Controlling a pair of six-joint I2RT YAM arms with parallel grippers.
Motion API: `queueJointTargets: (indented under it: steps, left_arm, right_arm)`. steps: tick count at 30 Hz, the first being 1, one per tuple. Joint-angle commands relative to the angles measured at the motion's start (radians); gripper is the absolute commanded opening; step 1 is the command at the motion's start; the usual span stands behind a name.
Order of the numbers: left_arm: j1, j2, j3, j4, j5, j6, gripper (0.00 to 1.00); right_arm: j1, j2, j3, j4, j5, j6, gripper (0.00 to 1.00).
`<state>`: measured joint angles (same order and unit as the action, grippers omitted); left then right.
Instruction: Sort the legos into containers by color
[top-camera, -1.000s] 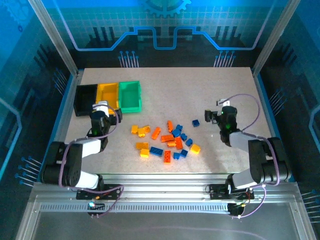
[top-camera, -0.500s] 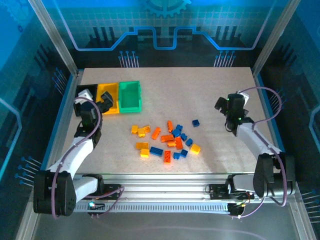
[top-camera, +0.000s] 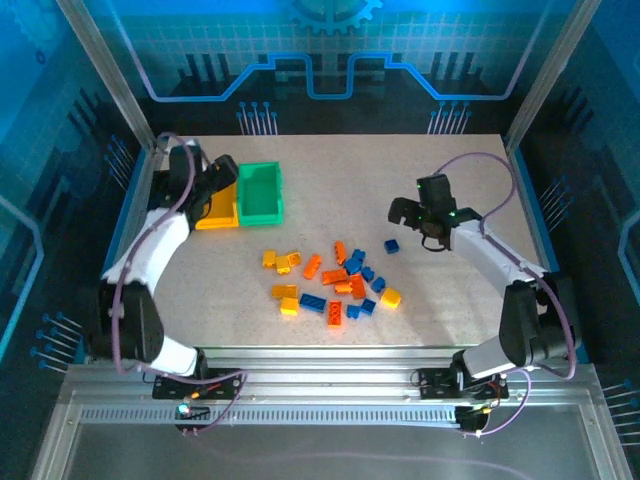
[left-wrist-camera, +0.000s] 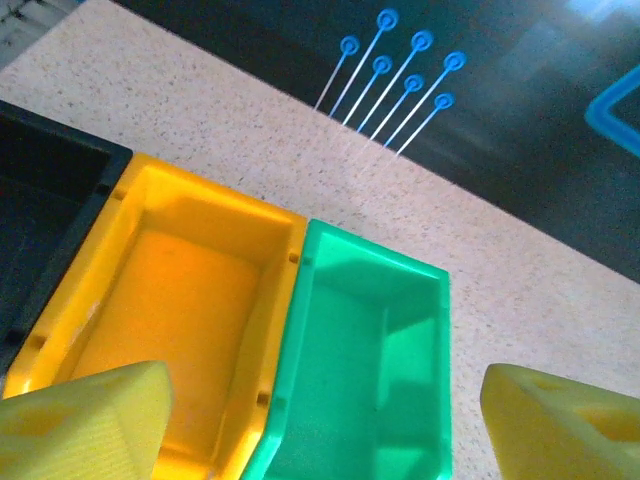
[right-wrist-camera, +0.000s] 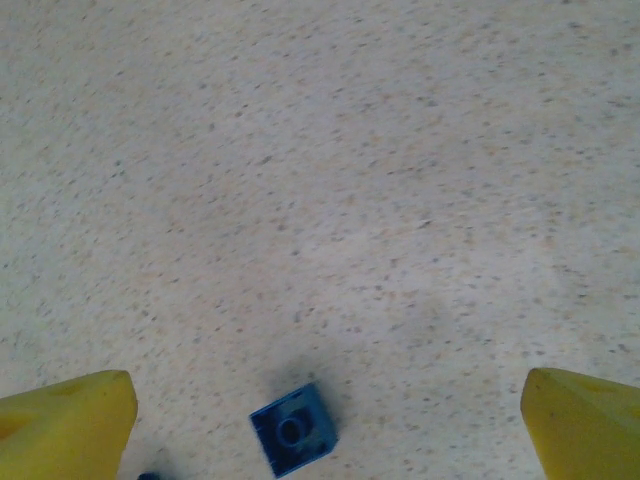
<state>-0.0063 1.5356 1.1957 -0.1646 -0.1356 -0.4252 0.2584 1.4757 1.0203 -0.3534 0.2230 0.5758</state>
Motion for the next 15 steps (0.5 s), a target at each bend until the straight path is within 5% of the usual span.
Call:
queueJointTargets:
  steps: [1, 6, 15]
  left_arm:
    - [-0.028, 0.155, 0.134, -0.248, -0.054, 0.106, 0.78]
    - [-0.04, 0.314, 0.263, -0.33, -0.169, 0.142, 0.74]
    - [-0.083, 0.494, 0.37, -0.34, -0.198, 0.167, 0.65]
  right_arm:
    - [0.017, 0.026, 0.033, -0.092, -0.003, -0.005, 1.0]
    - [0.019, 0.022, 0.037, -0.116, -0.013, 0.0, 1.0]
    - [0.018, -0.023, 0.041, -0.141, 0.005, -0.017, 1.0]
